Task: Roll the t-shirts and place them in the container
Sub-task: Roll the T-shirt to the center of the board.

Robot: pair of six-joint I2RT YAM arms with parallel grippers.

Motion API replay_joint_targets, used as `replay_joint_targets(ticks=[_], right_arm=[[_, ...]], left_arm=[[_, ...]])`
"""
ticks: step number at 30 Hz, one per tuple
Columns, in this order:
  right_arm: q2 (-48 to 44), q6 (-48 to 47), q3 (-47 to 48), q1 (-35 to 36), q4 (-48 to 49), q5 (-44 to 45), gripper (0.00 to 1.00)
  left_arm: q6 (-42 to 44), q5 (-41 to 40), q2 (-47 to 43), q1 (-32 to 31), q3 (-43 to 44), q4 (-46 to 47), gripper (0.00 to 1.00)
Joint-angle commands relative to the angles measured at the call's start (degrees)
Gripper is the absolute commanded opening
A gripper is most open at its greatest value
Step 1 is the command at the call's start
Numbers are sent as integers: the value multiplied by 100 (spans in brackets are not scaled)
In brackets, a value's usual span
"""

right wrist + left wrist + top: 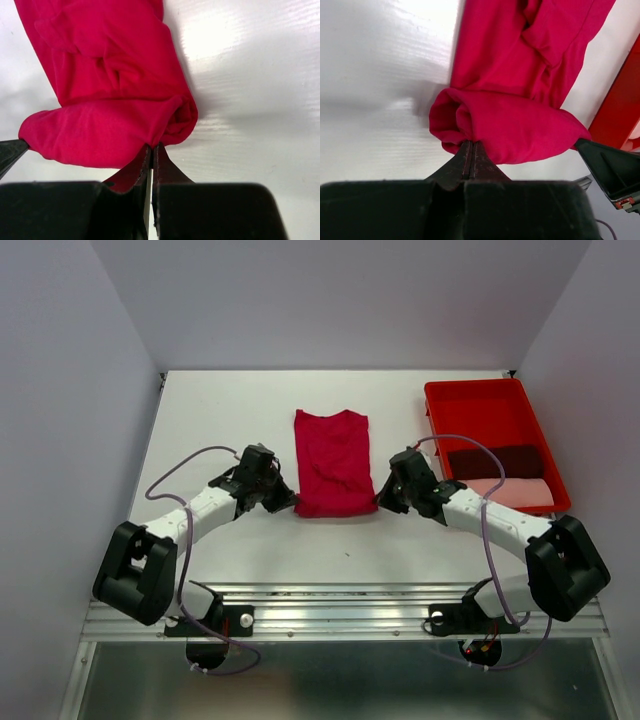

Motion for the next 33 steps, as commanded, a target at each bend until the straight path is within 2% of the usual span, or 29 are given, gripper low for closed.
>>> replay_joint_targets(ticks=[1, 19, 26, 28, 33], right_arm=[[191, -307, 441, -202, 42, 103, 2], [1342, -826, 1443, -607, 112, -20, 6], [1676, -896, 1681, -774, 209, -90, 13], [1826, -931, 1786, -835, 235, -125, 17], [1923, -966, 1927, -897, 270, -196, 38]], left_arm=[[236, 77, 247, 149, 482, 164, 0], [667, 261, 1627, 589, 1413, 384, 0], [895, 270, 2146, 624, 1897, 375, 0], [948, 279, 2261, 642, 2038, 366, 0], [1036, 358, 2621, 651, 2222, 357, 0]])
